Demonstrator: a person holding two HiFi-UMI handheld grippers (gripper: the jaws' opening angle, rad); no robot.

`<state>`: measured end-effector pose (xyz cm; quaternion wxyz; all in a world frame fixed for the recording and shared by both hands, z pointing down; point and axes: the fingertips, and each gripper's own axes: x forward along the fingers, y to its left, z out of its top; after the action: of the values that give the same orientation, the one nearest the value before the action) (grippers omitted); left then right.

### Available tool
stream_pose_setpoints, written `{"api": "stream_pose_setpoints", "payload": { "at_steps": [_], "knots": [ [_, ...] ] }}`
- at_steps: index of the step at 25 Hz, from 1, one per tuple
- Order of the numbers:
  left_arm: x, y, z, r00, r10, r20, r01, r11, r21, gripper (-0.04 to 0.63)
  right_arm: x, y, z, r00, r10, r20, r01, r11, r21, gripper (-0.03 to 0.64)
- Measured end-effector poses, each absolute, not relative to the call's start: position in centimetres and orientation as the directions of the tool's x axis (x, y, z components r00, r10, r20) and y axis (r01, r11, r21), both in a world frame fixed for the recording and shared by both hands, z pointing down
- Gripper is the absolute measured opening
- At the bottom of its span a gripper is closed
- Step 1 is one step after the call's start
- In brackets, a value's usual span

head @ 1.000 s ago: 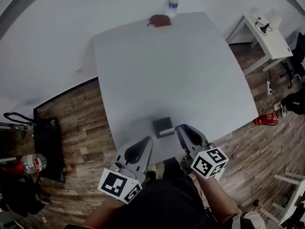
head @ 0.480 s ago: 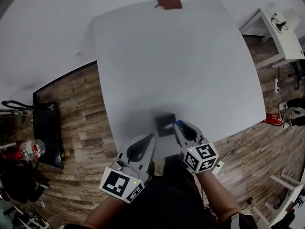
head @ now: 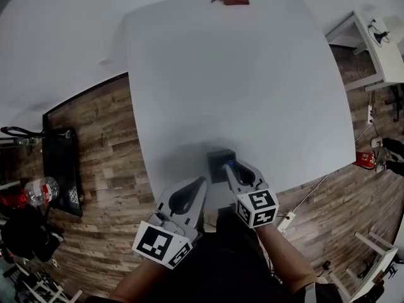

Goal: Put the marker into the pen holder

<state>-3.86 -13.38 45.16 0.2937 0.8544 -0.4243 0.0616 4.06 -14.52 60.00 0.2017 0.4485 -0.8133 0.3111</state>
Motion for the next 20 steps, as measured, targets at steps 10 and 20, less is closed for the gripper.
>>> {"api": "stream_pose_setpoints", "payload": {
  "at_steps": [10, 20],
  "knots": [
    [-4.2, -14.0, 45.5, 0.628, -0.693, 0.355, -0.763, -0.455, 0.46, 0.006, 3.9, -14.9, 61.0, -0.458, -0.573, 0.679, -0.871, 0.442, -0.215, 0.071],
    [-4.4, -14.2, 45.7, 0.627, -0.694, 0.354, -0.762, -0.452, 0.463, 0.006, 3.5, -15.1, 61.4, -0.447, -0.558, 0.7, -0.866, 0.466, -0.181, 0.072]
  ]
}}
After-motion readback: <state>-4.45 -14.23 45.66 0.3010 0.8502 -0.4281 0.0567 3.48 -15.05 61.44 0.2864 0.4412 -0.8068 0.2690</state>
